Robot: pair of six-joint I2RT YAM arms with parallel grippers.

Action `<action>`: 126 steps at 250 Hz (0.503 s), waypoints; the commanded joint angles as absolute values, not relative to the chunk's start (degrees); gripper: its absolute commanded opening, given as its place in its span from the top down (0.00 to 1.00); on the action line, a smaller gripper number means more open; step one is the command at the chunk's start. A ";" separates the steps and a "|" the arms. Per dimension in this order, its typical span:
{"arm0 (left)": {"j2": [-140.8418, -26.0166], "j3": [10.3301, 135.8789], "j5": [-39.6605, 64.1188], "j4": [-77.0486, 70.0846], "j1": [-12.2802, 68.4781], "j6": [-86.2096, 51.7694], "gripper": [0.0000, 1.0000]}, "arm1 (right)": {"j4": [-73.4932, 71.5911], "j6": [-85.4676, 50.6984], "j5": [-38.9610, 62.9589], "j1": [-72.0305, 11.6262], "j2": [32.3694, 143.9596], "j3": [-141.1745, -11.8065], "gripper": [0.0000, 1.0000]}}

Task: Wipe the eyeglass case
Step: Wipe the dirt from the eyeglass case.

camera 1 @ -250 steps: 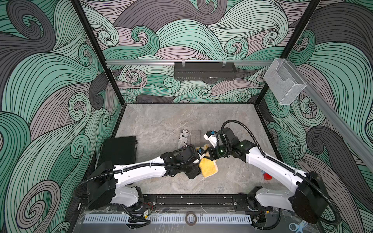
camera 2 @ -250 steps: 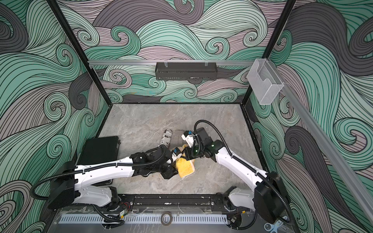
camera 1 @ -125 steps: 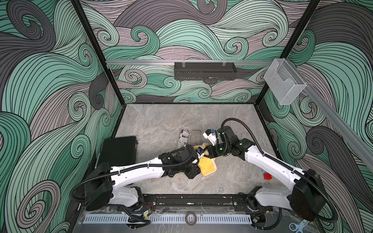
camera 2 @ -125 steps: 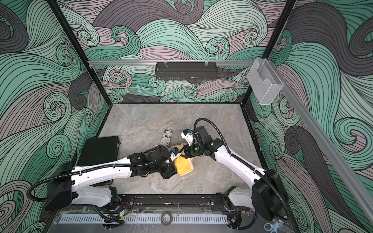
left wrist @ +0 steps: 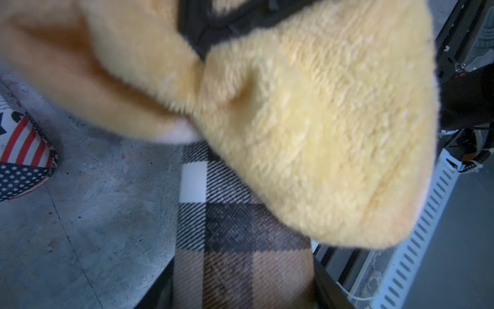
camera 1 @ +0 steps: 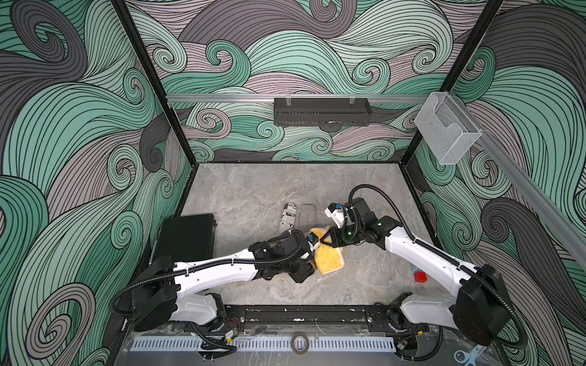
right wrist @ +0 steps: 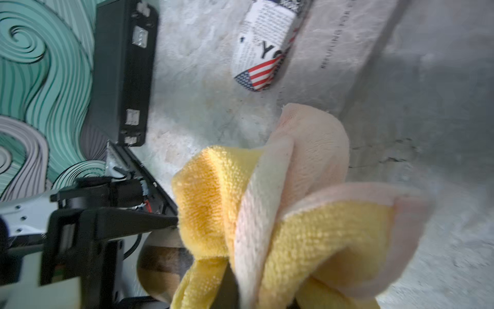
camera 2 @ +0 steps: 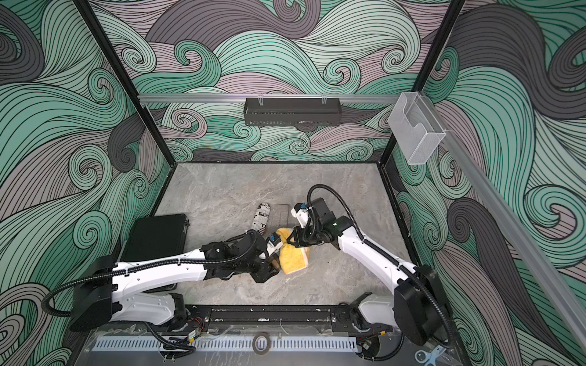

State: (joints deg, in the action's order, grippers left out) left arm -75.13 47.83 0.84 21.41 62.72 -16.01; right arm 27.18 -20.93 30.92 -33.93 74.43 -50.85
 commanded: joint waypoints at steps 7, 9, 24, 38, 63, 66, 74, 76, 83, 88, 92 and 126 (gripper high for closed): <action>-73.12 48.62 0.33 15.85 63.02 -17.23 0.48 | 25.27 -21.11 38.27 -35.95 75.09 -50.72 1.00; -73.10 48.61 0.35 15.89 63.02 -17.29 0.48 | 25.50 -21.03 37.80 -35.88 75.00 -50.67 1.00; -72.98 48.39 0.37 16.20 63.04 -17.74 0.48 | 28.66 -20.27 33.08 -35.26 74.34 -50.96 1.00; -72.79 47.93 0.42 16.30 63.04 -18.22 0.48 | 31.58 -20.07 28.58 -34.19 73.50 -50.95 1.00; -72.92 45.84 -0.65 16.44 63.04 -18.97 0.48 | 35.35 -20.04 20.32 -32.38 70.85 -50.23 1.00; -72.98 45.53 -0.85 16.52 63.03 -19.11 0.48 | 35.70 -20.10 19.36 -32.19 70.46 -50.13 1.00; -73.33 44.83 -1.43 16.62 63.09 -19.48 0.48 | 36.11 -20.29 17.86 -31.81 69.32 -49.58 1.00; -73.33 44.65 -1.54 16.64 63.10 -19.57 0.48 | 36.05 -20.30 17.67 -31.66 68.99 -49.40 1.00; -73.55 44.16 -1.73 16.50 63.13 -19.55 0.48 | 36.11 -20.54 17.05 -31.33 67.93 -48.83 1.00; -73.73 43.73 -2.17 16.36 63.24 -19.80 0.49 | 36.12 -20.84 16.53 -31.15 67.12 -48.43 1.00; -73.84 43.42 -2.66 16.23 63.43 -20.05 0.49 | 36.05 -21.03 16.16 -31.12 66.42 -48.08 1.00; -73.74 39.58 -6.52 11.80 64.65 -22.78 0.49 | 36.19 -21.81 15.47 -30.84 62.33 -46.47 1.00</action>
State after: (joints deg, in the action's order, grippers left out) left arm -74.61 41.76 -2.17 16.95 63.46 -19.86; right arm 33.76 -20.97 19.46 -30.96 65.63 -47.64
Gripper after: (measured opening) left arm 0.567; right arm 0.117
